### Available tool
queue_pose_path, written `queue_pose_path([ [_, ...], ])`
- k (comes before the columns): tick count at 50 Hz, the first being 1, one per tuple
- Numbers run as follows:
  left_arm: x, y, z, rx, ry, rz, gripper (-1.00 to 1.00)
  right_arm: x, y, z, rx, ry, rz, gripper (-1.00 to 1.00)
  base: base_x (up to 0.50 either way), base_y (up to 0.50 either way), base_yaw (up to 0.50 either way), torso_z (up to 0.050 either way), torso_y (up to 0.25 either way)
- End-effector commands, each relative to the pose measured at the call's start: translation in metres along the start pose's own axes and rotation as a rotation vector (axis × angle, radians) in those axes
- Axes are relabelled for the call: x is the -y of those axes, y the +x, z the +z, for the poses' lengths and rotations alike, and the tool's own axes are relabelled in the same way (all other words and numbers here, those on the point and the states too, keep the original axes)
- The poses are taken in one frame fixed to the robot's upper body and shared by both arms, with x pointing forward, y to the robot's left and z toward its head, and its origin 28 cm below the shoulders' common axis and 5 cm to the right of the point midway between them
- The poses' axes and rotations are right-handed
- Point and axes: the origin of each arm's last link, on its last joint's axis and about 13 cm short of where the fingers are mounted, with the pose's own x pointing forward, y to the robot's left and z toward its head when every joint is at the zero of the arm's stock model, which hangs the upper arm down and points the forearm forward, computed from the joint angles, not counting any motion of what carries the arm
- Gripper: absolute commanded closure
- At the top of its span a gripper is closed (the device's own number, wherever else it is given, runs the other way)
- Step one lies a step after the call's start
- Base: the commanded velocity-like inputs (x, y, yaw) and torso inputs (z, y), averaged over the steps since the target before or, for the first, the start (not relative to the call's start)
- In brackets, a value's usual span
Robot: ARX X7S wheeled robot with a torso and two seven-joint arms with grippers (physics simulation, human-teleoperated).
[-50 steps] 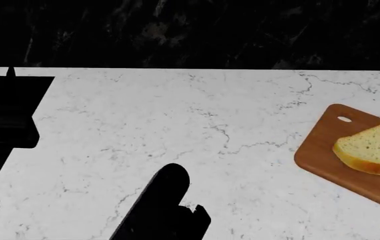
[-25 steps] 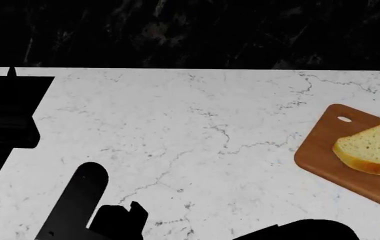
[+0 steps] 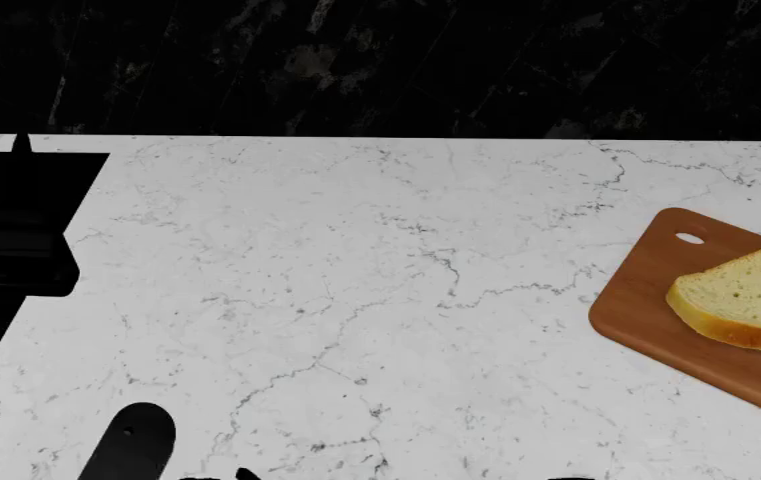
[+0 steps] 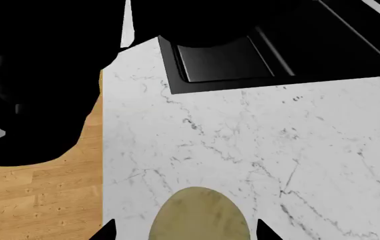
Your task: Pick up the wedge of cheese and place it on the slice of bread to prepare a simple cheese on bread dish.
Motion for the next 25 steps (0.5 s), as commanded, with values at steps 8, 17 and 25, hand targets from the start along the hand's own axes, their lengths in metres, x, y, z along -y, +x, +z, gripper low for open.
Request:
queue_pose_path([
  [8,-0.0001,-0.0009,0.0007,0.007,-0.004,-0.003,-1.0,-0.0026,0.0057,-0.0177,-0.073,0.032,-0.02,-1.0,0.0,0.0,0.0,0.0,0.0],
  [17,-0.0001,-0.0009,0.0004,0.005,-0.003,-0.003,-1.0,-0.0016,0.0054,-0.0194,-0.07,0.037,-0.029,-1.0,0.0,0.0,0.0,0.0,0.0],
  [25,-0.0002,-0.001,0.0003,0.008,-0.004,-0.003,-1.0,-0.0009,0.0085,-0.0221,-0.069,0.046,-0.016,-1.0,0.0,0.0,0.0,0.0,0.0],
])
